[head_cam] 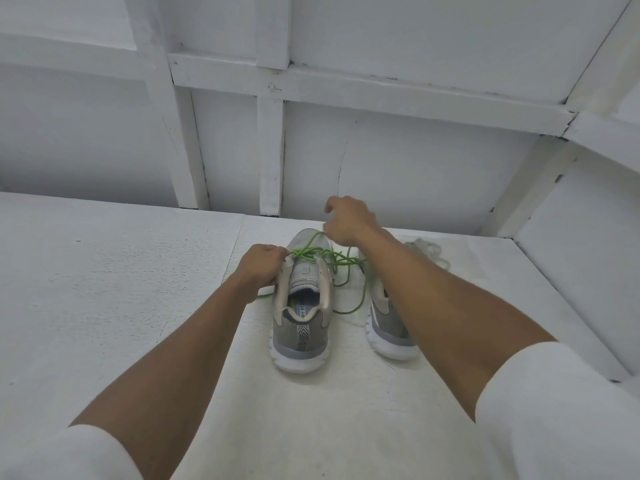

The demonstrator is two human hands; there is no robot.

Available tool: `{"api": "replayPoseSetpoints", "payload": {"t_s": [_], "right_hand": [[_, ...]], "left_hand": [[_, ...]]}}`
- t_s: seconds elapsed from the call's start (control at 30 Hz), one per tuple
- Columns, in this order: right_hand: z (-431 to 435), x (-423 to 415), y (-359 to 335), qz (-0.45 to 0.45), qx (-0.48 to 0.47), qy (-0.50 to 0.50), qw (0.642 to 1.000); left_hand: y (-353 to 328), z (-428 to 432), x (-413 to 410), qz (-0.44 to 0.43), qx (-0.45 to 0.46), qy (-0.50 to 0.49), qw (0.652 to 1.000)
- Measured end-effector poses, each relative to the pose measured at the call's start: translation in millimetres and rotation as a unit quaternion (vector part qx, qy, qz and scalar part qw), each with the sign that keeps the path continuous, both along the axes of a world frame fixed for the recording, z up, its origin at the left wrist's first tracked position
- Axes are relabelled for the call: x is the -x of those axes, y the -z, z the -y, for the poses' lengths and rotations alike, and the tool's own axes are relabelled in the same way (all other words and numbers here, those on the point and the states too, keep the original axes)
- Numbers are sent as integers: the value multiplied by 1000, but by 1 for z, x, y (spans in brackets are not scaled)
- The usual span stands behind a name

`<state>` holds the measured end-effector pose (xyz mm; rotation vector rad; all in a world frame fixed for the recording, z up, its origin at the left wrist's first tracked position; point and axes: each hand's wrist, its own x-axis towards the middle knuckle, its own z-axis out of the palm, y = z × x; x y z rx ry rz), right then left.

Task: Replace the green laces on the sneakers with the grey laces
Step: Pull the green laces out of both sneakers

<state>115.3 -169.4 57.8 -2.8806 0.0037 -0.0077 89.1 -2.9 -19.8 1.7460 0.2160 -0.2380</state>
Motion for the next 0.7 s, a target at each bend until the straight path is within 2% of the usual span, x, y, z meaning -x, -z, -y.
{"api": "replayPoseSetpoints", "payload": {"t_s": [0.13,0.23,0.3,0.43,0.53,0.6,0.7], "right_hand": [[-24,10,21,-87,-6,-70,994],[-27,10,23,-89,5,-67,994],[-21,6,16,-50,16,-47,998],[6,-5,-2,91,54,49,993],[17,-7,-7,130,35,84,987],[9,-5,-6,108,17,56,992],[-12,4,6,6,19,-30,999]], "left_hand": [[1,0,0,2,-2,-2,1000],[1,0,0,5,4,1,1000],[2,1,0,7,6,0,1000],[4,-1,-2,7,-12,-1,1000],[3,0,-1,12,-12,2,1000],[2,0,-1,13,-14,1,1000],[2,0,0,15,-16,0,1000]]}}
